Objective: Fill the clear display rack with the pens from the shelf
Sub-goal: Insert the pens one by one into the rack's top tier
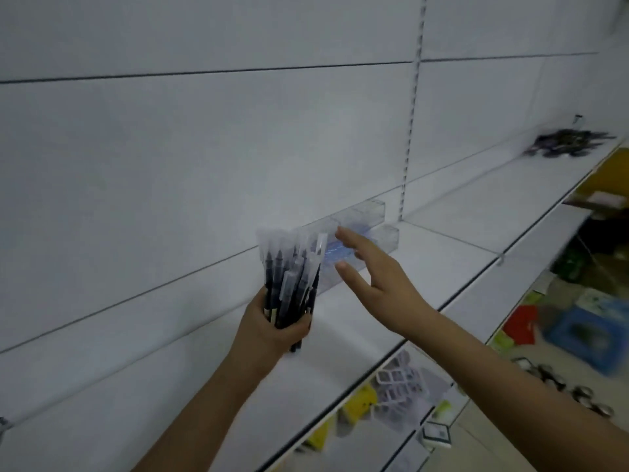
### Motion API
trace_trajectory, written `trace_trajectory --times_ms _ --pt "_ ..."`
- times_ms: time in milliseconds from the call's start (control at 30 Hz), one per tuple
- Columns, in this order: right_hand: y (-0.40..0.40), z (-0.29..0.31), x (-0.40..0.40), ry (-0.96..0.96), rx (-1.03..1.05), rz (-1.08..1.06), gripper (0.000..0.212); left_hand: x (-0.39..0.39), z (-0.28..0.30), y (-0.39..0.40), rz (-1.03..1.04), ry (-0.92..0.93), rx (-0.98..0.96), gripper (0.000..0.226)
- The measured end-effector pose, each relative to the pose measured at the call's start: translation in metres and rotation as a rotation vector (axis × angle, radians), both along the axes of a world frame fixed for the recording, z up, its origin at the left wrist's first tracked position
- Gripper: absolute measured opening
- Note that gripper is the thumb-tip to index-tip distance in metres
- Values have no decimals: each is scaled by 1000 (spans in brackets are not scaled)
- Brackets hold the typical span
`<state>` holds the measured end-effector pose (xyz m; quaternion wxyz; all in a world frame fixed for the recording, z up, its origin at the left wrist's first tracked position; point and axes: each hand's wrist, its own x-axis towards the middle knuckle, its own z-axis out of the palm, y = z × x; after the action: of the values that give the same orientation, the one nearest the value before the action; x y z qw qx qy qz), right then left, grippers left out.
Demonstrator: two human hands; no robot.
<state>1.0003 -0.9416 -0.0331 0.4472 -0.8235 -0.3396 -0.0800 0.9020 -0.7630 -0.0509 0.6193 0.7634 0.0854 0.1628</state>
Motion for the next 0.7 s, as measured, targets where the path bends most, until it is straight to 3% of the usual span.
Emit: trace_trajectory --times_ms 233,333,700 --pt "-76 -8 77 26 -3 -45 68 95 -7 -79 -32 13 -13 33" --pt "-93 -13 110 35 -9 -43 68 134 -7 -99 -42 28 -23 22" --pt "-91 -24 223 151 58 67 53 230 -6 -108 33 23 -106 28"
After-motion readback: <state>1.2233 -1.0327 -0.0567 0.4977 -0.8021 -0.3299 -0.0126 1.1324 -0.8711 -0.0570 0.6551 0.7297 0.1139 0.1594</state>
